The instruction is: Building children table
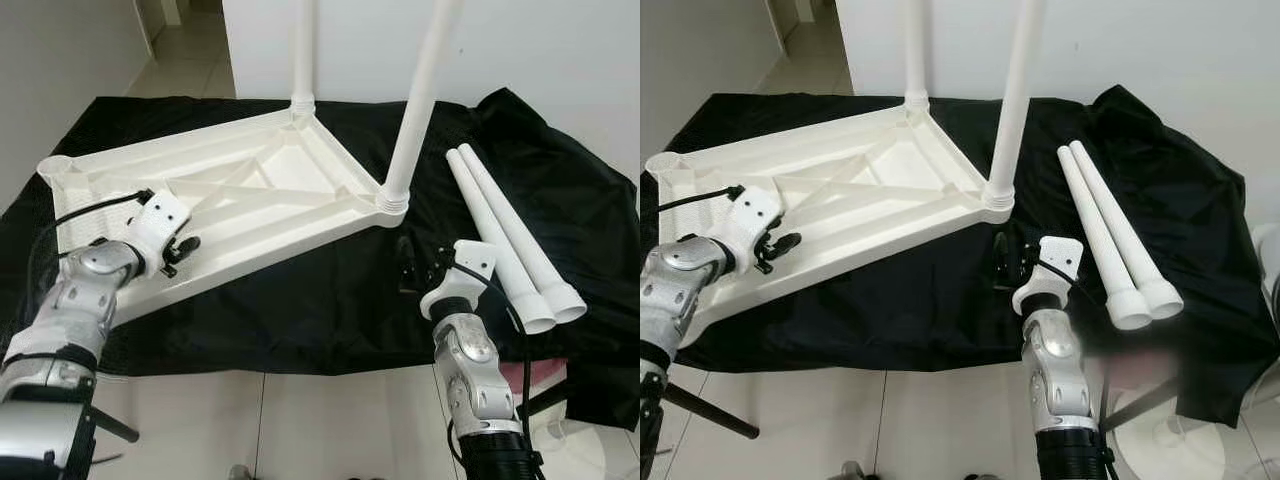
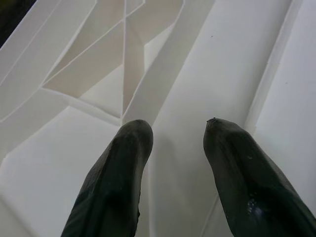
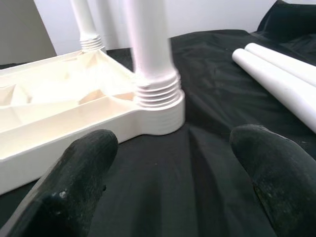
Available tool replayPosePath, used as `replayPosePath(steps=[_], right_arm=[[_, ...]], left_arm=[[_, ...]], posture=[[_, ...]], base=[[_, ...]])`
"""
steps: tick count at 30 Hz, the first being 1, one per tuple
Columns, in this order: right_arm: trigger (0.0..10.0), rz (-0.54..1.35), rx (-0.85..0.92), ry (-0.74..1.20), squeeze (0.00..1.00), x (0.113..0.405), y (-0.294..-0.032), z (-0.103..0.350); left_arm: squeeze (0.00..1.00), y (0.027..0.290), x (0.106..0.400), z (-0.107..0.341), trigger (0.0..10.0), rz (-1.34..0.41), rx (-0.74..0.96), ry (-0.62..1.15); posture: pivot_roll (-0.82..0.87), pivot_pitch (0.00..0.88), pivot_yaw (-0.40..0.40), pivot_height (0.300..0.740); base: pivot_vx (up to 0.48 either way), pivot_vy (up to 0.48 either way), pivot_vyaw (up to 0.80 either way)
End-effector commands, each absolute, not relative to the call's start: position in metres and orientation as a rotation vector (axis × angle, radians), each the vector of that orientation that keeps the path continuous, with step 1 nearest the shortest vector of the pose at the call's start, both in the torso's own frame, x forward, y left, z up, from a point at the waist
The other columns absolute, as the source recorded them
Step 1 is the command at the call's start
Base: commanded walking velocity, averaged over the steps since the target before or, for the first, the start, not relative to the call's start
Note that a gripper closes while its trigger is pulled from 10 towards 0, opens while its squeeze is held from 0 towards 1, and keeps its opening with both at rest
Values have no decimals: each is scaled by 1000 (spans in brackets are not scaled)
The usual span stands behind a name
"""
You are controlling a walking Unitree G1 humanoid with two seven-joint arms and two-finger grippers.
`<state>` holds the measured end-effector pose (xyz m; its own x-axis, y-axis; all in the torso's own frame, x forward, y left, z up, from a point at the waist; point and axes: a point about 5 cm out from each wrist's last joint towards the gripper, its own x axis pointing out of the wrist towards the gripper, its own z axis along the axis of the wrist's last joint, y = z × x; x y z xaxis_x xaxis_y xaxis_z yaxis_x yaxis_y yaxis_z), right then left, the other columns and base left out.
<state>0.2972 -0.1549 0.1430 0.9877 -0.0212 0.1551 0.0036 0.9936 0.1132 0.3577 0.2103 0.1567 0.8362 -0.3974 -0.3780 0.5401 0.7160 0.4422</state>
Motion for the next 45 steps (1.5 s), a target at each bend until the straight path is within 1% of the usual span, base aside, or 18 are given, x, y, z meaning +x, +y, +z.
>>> replayPosePath(steps=[1, 3, 8, 9, 10, 11, 15, 20, 22, 24, 25, 26, 28, 29, 30, 31, 37, 45], right_arm=[[10000, -17, 110, -152, 0, 295, -157, 142], [10000, -12, 112, -150, 0, 295, -156, 141], [10000, -7, 113, -149, 0, 296, -154, 141], [10000, 3, 112, -149, 0, 296, -153, 141], [10000, 3, 112, -149, 0, 296, -153, 141], [10000, 7, 112, -149, 0, 296, -152, 141], [10000, 11, 112, -150, 0, 297, -151, 141], [10000, 17, 112, -150, 0, 297, -150, 141], [10000, 20, 112, -146, 0, 297, -149, 140], [10000, 20, 112, -146, 0, 297, -149, 140], [10000, 21, 112, -142, 0, 297, -149, 138], [10000, 21, 112, -142, 0, 297, -149, 138], [10000, 20, 109, -136, 0, 298, -148, 136], [10000, 20, 109, -136, 0, 298, -148, 136], [10000, 19, 108, -130, 0, 299, -149, 134], [10000, 19, 108, -130, 0, 299, -149, 134], [10000, 6, 121, -109, 0, 308, -152, 130], [10000, -43, 115, -69, 0, 322, -159, 127]], left_arm=[[0, 189, 342, 123, 10000, -751, 524, 418], [0, 172, 336, 120, 10000, -843, 497, 410], [0, 160, 333, 120, 10000, -894, 482, 398], [0, 143, 330, 125, 10000, -933, 430, 361], [0, 143, 330, 125, 10000, -933, 430, 361], [0, 133, 327, 130, 10000, -956, 396, 337], [0, 127, 329, 137, 10000, -950, 382, 308], [0, 127, 334, 146, 10000, -907, 363, 258], [0, 137, 344, 160, 10000, -849, 307, 208], [0, 137, 344, 160, 10000, -849, 307, 208], [0, 149, 352, 175, 10000, -782, 256, 165], [0, 149, 352, 175, 10000, -782, 256, 165], [0, 166, 360, 190, 10000, -703, 196, 131], [0, 166, 360, 190, 10000, -703, 196, 131], [0, 179, 365, 198, 10000, -648, 178, 115], [0, 179, 365, 198, 10000, -648, 178, 115], [0, 204, 370, 205, 10000, -548, 243, 121], [0, 219, 368, 199, 10000, -512, 335, 170]], posture=[[-24, 91, 14, 740], [-25, 87, 16, 740], [-26, 86, 17, 740], [-25, 79, 18, 740], [-25, 79, 18, 740], [-25, 74, 20, 740], [-28, 67, 21, 740], [-28, 65, 24, 740], [-27, 63, 25, 740], [-27, 63, 25, 740], [-26, 63, 27, 740], [-26, 63, 27, 740], [-25, 61, 28, 740], [-25, 61, 28, 740], [-25, 60, 28, 740], [-25, 60, 28, 740], [-18, 71, 23, 740], [-12, 91, 16, 740]], base=[[0, 0, 0], [0, 0, 0], [0, 0, 0], [0, 0, 0], [0, 0, 0], [0, 0, 0], [0, 0, 0], [0, 0, 0], [0, 0, 0], [0, 0, 0], [0, 0, 0], [0, 0, 0], [0, 0, 0], [0, 0, 0], [0, 0, 0], [0, 0, 0], [0, 0, 0], [0, 0, 0]])
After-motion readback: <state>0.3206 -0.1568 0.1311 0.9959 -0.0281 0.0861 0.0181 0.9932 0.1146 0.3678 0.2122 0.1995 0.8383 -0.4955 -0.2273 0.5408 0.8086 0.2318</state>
